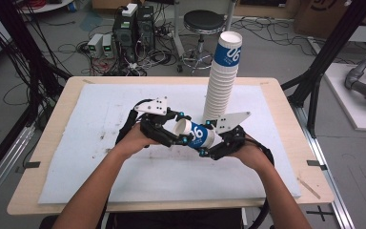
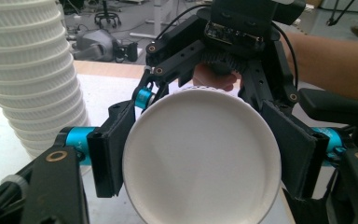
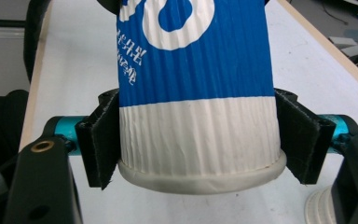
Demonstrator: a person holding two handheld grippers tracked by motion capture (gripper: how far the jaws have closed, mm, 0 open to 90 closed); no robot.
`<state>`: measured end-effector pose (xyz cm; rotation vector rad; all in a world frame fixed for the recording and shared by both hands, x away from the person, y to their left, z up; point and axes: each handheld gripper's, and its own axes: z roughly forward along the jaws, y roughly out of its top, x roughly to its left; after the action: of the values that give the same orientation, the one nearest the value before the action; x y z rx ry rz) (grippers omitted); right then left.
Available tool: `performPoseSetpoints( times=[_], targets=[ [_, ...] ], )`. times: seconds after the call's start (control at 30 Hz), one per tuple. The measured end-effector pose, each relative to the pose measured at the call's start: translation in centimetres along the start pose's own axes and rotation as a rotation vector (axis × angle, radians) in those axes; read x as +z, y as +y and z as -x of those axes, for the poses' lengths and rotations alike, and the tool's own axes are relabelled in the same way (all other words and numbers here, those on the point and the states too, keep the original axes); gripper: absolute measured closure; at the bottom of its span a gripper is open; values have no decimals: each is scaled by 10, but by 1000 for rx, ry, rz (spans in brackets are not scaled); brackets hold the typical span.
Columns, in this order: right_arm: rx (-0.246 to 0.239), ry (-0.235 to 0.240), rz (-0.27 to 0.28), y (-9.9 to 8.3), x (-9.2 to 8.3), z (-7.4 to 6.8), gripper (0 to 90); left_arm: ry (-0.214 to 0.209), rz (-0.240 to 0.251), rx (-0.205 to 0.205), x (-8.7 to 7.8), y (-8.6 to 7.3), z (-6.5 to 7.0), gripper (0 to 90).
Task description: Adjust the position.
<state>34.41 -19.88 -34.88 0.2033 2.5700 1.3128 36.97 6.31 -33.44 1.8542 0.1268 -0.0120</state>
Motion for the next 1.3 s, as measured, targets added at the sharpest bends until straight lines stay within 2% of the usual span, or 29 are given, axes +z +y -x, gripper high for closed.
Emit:
performPoseSetpoints(
  times=[0.07,0.13,0.23,0.27,0.3,0.33,0.4,0.47,0.53,0.57,0.6,0.63,0.67,0.73,0.77,0.93,0.97,1.0,1.03,1.07,1.1,1.2,1.3],
  targets=[
    [9,9,-4,-1,1,0,217,-11,4,-19,-1,-2,-2,301],
    [35,3,17,0,1,0,182,-16,42,-39,-4,-4,-4,303],
    [152,7,165,-4,-5,2,166,-21,131,-88,-11,-7,-6,308],
    [182,13,206,-5,-8,3,166,-21,131,-88,-11,-7,-6,308],
    [205,17,240,-7,-10,3,166,-22,171,-103,-13,-9,-7,308],
    [221,19,250,-8,-10,4,164,-27,189,-110,-14,-10,-8,308],
    [219,31,229,-10,-8,4,147,-36,200,-114,-14,-11,-8,308],
    [181,32,210,-9,-6,3,169,-40,191,-118,-13,-11,-8,307],
    [162,38,202,-9,-7,3,209,-40,177,-121,-14,-12,-8,306],
    [142,32,195,-10,-8,4,223,-35,147,-120,-13,-12,-7,304],
    [142,32,195,-10,-8,4,223,-35,147,-120,-13,-12,-7,301],
    [115,28,162,-9,-8,3,237,-11,111,-106,-12,-12,-5,288],
    [105,24,152,-9,-9,3,249,22,90,-91,-11,-11,-3,270],
    [74,20,131,-8,-11,3,255,37,77,-80,-11,-11,-2,219],
    [65,16,118,-7,-11,3,255,32,61,-66,-11,-11,-2,224],
    [41,30,79,-4,-12,2,258,-7,39,-59,-10,-13,-3,280],
    [38,38,76,-4,-13,2,258,-27,32,-57,-11,-14,-3,291],
    [38,38,76,-4,-13,2,258,-27,32,-57,-11,-14,-3,299],
    [37,50,82,-4,-13,1,258,-55,47,-66,-13,-16,-4,311],
    [43,57,88,-4,-14,1,255,-55,47,-66,-13,-16,-4,315],
    [52,60,108,-5,-15,1,236,-73,88,-89,-15,-18,-5,317],
    [109,69,186,-5,-16,2,198,-88,163,-117,-18,-21,-6,318],
    [212,86,277,-7,-15,2,155,-94,215,-120,-18,-23,-6,318]
  ],
)
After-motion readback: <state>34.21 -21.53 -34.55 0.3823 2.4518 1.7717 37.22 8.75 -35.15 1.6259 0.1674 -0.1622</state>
